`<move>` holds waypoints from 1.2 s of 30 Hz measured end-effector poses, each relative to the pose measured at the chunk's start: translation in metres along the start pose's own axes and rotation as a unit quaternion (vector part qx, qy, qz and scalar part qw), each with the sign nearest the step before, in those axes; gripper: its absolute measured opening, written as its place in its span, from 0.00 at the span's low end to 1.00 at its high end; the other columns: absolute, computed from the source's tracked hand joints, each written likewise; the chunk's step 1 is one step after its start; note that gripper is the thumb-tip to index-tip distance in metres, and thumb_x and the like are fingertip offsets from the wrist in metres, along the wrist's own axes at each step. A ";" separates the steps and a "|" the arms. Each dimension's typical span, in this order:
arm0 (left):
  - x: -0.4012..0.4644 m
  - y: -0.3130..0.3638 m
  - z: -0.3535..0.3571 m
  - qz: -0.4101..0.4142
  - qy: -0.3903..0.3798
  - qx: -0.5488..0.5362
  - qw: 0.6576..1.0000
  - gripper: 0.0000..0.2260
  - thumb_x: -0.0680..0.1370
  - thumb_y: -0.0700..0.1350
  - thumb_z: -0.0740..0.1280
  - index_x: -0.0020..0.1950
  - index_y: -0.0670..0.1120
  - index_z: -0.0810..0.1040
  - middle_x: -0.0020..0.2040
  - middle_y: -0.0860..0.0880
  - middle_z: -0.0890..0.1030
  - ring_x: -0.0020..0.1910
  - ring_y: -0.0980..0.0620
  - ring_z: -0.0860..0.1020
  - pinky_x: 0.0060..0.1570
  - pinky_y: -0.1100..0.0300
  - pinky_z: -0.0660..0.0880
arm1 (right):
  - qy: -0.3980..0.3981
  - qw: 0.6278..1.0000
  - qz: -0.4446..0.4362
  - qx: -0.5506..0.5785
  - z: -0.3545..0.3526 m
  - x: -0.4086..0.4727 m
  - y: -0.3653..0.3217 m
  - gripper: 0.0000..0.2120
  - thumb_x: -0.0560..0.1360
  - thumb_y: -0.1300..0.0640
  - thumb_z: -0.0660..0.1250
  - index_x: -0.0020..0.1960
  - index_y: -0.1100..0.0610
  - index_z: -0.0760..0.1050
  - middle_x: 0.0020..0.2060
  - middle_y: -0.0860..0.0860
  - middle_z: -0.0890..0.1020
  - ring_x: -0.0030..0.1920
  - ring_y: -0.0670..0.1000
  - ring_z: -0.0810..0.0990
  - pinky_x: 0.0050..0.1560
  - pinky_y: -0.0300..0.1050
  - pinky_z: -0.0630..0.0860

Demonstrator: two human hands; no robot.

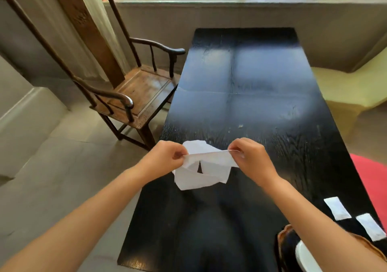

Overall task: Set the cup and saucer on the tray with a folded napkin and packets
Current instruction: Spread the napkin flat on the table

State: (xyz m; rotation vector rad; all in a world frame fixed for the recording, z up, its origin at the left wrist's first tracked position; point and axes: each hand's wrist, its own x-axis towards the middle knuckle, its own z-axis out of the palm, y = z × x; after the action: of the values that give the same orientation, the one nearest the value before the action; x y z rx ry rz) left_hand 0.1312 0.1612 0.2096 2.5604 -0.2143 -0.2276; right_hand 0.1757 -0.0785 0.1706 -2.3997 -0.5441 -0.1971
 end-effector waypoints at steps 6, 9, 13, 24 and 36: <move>-0.004 -0.007 -0.030 0.010 0.022 0.062 0.998 0.08 0.76 0.38 0.66 0.51 0.44 0.83 0.45 0.49 0.84 0.44 0.55 0.79 0.50 0.61 0.76 | -0.083 0.994 -0.008 -0.077 -0.040 0.011 -0.015 0.06 0.73 0.65 0.62 0.40 0.62 0.77 0.37 0.56 0.79 0.38 0.57 0.75 0.40 0.51 0.75; -0.006 -0.006 -0.052 0.013 0.025 0.044 0.999 0.08 0.75 0.39 0.68 0.52 0.45 0.83 0.43 0.53 0.81 0.45 0.56 0.79 0.50 0.63 0.75 | -0.115 0.989 0.057 -0.080 -0.055 0.003 -0.007 0.07 0.73 0.62 0.63 0.39 0.59 0.79 0.35 0.52 0.81 0.37 0.53 0.78 0.40 0.47 0.75; -0.009 -0.018 -0.075 0.030 -0.005 0.130 0.991 0.06 0.74 0.40 0.70 0.50 0.47 0.83 0.42 0.55 0.80 0.42 0.61 0.78 0.48 0.66 0.75 | -0.152 0.986 0.055 -0.045 -0.078 -0.006 -0.005 0.05 0.73 0.61 0.67 0.41 0.58 0.81 0.35 0.48 0.82 0.37 0.47 0.79 0.42 0.41 0.76; 0.066 -0.015 -0.130 0.001 0.143 0.185 0.972 0.05 0.75 0.39 0.67 0.46 0.43 0.83 0.44 0.45 0.83 0.44 0.48 0.80 0.47 0.53 0.78 | 0.033 0.988 0.038 -0.145 -0.109 0.096 -0.005 0.07 0.72 0.62 0.65 0.43 0.61 0.81 0.42 0.61 0.83 0.46 0.63 0.79 0.44 0.51 0.74; 0.058 -0.010 -0.152 0.169 0.423 0.169 0.874 0.06 0.76 0.37 0.66 0.47 0.38 0.82 0.43 0.40 0.83 0.44 0.43 0.80 0.44 0.54 0.75 | 0.292 0.932 -0.115 -0.182 -0.139 0.103 -0.020 0.07 0.74 0.61 0.64 0.39 0.61 0.77 0.34 0.57 0.80 0.35 0.57 0.77 0.39 0.54 0.74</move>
State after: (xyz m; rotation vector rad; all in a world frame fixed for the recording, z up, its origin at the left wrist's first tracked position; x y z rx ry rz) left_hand 0.2201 0.2362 0.3241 2.6242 -0.3722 1.1345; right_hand 0.2601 -0.1196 0.3177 -2.4396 -0.5297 -1.1618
